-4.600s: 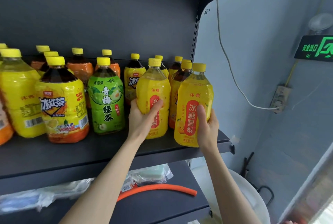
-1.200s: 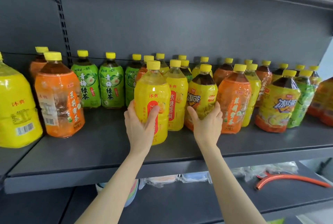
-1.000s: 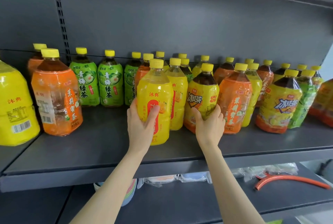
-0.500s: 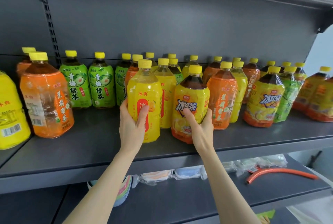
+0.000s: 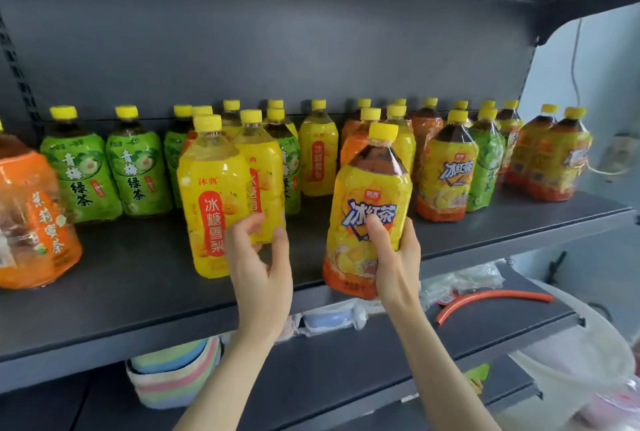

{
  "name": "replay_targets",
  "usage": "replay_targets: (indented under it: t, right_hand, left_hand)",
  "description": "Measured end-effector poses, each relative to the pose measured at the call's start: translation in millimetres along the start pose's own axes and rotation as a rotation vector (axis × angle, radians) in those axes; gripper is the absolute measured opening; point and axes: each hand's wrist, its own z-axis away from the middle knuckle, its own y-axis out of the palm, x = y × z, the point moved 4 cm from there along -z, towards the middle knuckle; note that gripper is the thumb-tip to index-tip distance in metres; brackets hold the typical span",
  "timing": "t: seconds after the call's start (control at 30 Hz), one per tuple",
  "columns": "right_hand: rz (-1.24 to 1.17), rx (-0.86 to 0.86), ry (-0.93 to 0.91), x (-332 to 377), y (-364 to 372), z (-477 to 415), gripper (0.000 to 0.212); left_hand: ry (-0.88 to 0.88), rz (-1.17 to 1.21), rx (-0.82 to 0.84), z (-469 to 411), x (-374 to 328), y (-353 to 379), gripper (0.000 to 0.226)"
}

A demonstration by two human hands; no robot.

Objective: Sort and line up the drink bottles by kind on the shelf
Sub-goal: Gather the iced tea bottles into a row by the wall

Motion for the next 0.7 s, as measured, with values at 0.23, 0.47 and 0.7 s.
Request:
replay_targets:
  t: [0.23,0.47,0.7]
  right_hand:
    - [0.071,-0.099,-0.014,19.7,-103.6,-32.9,0.05]
    - [0.154,-0.152,0.006,29.5,-209.5,-75.5,0.035]
    - [0.152,-0.177,-0.004,30.4,-255.7,-112.2,0.04]
  left_hand:
    - [-0.061,0.175,0.253,28.4,-33.4,117.7,0.017]
    - [-0.133,0.172,0.311,37.5,-45.5,240.0,0.025]
    - [-0.197,0.145,0.34,6.2,-40.9,325.5,0.072]
